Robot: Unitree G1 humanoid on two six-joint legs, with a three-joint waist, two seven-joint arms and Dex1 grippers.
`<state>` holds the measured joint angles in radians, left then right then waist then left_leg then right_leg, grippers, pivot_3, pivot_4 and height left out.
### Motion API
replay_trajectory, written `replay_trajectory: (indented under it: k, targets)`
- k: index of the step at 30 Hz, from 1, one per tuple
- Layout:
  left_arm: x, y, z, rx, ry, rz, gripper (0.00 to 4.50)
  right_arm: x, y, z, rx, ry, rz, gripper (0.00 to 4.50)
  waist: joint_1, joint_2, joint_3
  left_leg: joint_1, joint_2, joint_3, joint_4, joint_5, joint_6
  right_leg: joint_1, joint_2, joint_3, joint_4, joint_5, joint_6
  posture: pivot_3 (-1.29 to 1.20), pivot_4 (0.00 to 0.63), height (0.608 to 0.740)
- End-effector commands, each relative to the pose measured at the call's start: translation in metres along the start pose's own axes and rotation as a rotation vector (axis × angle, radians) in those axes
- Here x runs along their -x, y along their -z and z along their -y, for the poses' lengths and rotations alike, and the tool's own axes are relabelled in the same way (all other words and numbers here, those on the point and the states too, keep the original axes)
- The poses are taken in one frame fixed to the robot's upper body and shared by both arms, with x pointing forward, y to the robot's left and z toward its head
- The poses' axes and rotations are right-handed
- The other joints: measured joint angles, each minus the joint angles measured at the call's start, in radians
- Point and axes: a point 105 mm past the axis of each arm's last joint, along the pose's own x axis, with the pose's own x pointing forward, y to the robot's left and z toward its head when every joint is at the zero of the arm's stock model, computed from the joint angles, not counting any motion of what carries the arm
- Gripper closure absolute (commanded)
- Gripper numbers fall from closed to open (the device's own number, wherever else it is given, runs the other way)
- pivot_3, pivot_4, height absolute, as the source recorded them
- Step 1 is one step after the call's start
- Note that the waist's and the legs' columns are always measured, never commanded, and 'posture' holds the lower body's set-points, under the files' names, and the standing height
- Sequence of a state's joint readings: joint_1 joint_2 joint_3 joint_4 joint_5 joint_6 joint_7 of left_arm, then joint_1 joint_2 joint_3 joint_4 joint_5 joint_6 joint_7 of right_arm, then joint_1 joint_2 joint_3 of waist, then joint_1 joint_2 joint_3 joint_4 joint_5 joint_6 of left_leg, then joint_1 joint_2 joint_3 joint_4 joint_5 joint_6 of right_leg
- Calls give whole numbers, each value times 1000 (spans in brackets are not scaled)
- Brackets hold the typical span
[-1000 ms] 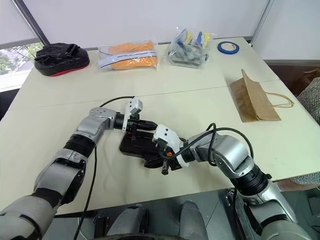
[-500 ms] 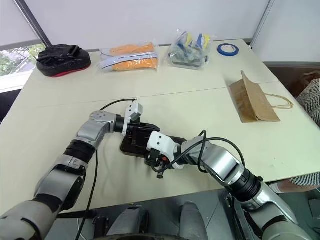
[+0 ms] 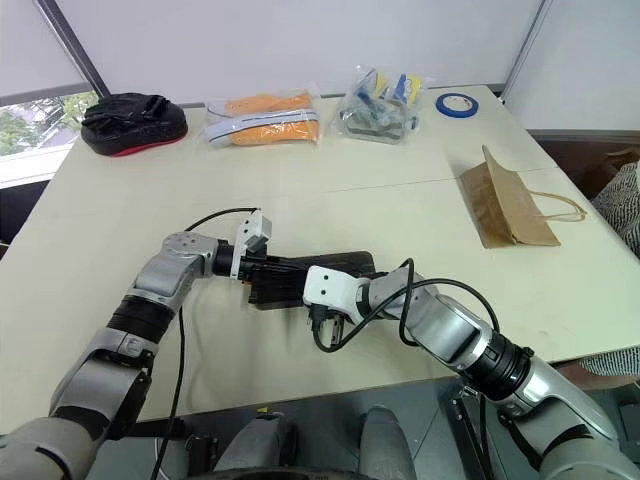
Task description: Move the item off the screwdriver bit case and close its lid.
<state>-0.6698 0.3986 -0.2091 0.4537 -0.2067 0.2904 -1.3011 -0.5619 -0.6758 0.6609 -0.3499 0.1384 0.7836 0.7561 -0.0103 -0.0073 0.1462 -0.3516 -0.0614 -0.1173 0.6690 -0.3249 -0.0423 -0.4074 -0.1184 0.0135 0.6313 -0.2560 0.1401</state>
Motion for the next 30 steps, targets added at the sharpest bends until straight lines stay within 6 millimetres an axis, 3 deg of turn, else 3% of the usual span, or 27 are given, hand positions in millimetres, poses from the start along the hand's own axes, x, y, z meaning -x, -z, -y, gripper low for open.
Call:
replay_trajectory:
  k: [1,16,30]
  targets:
    - [-2,9,-4,48,-28,-12,4500,8,19,19,-35,97,-84,4473,1,0,0,0,0,0,0,0,0,0,0,0,0,0,0,0,150,740]
    - [6,-43,-39,12,-154,124,4500,21,14,4,-81,-9,-59,4473,1,-2,2,-7,0,0,0,2,-4,-5,0,-1,-2,0,0,0,150,740]
    - [-32,-15,-29,-53,-64,-7,4500,22,4,0,-90,14,-31,4473,-1,-2,2,-7,0,1,-2,2,-3,-6,0,0,-3,0,0,0,150,740]
